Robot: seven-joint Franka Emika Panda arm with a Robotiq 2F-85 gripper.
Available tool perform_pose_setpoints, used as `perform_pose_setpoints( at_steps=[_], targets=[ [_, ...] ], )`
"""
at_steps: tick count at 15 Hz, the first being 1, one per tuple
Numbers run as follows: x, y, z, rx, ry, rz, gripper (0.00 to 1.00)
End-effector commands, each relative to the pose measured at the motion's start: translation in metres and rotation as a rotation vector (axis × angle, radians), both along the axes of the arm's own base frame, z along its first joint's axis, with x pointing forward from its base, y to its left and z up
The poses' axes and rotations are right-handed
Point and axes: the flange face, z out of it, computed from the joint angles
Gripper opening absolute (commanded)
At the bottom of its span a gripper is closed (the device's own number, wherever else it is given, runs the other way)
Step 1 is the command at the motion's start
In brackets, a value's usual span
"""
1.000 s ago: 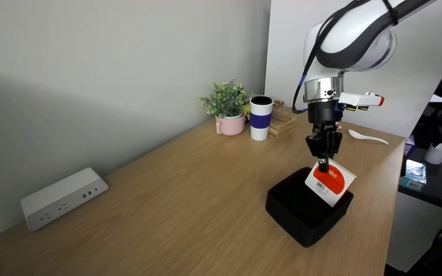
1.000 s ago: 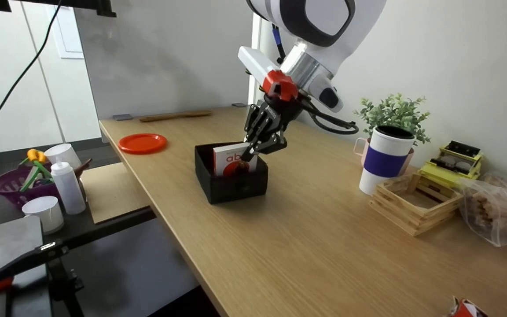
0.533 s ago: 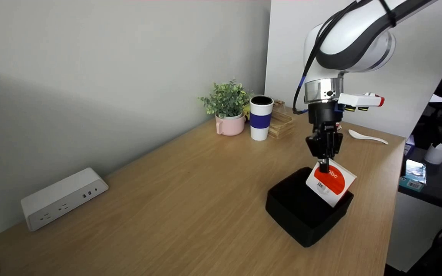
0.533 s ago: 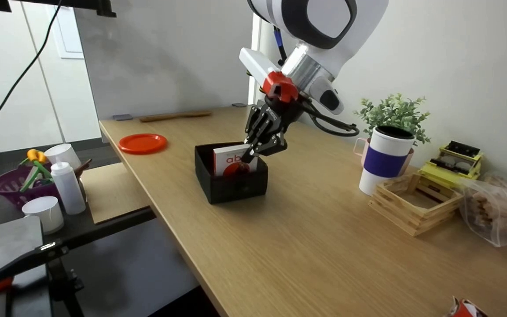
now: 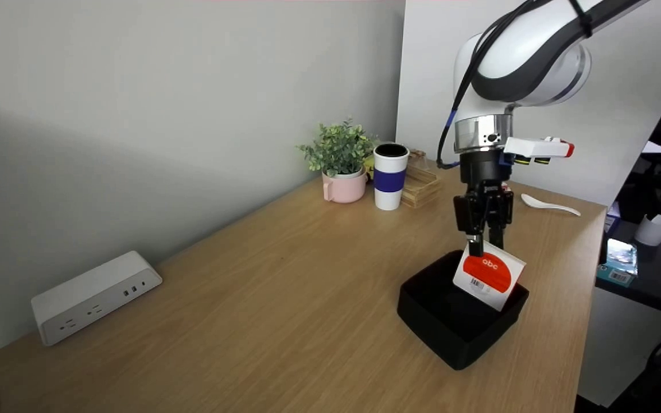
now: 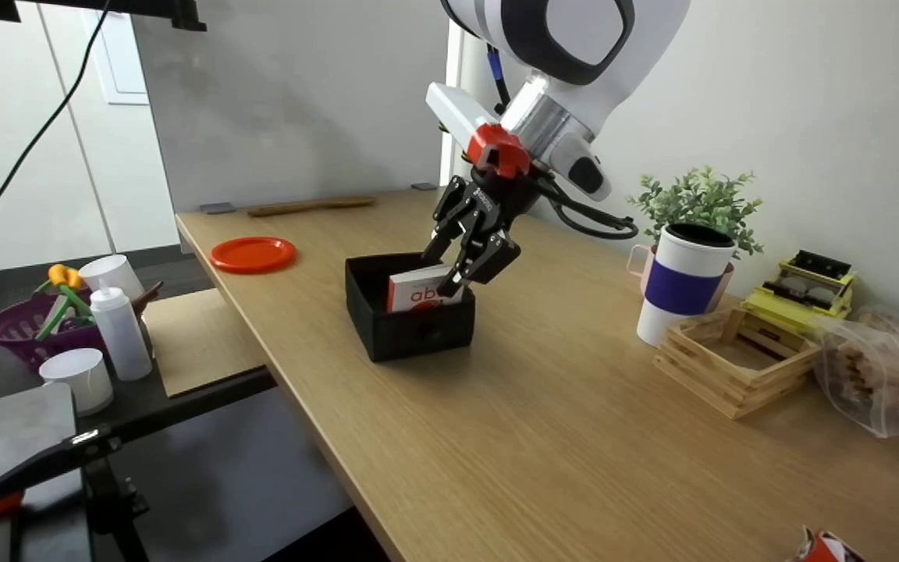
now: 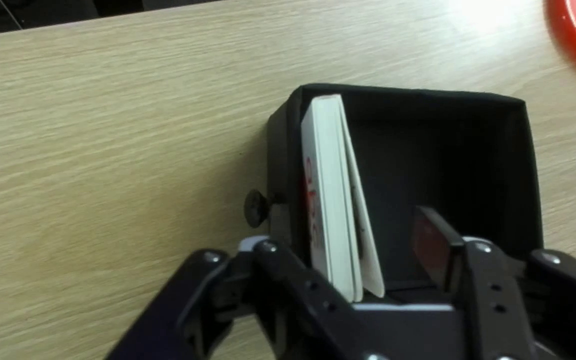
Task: Remove the book from the box and put it on the table, put it back in the box, then back on the table again.
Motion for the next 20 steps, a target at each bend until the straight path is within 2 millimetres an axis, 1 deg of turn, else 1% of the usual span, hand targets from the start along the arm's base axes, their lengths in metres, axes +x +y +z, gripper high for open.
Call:
perform_pose_setpoints(
  at_steps=[1, 2, 3, 7, 11, 14, 17, 20],
  targets=[
    [0.004, 0.001, 0.008, 0.024, 0.017, -0.018, 0.95],
    [0.004, 0.001, 0.009, 0.024, 0.013, -0.022, 0.99],
    [0.003, 0.002, 0.012, 0.029, 0.008, -0.032, 1.00],
    [-0.005, 0.008, 0.028, 0.036, -0.021, -0.071, 1.00],
    [-0.002, 0.009, 0.039, 0.044, -0.037, -0.090, 1.00],
    [-0.006, 0.009, 0.049, 0.035, -0.052, -0.107, 1.00],
    [-0.004, 0.008, 0.051, 0.038, -0.047, -0.112, 1.00],
    [0.000, 0.007, 0.046, 0.044, -0.034, -0.112, 1.00]
  ],
)
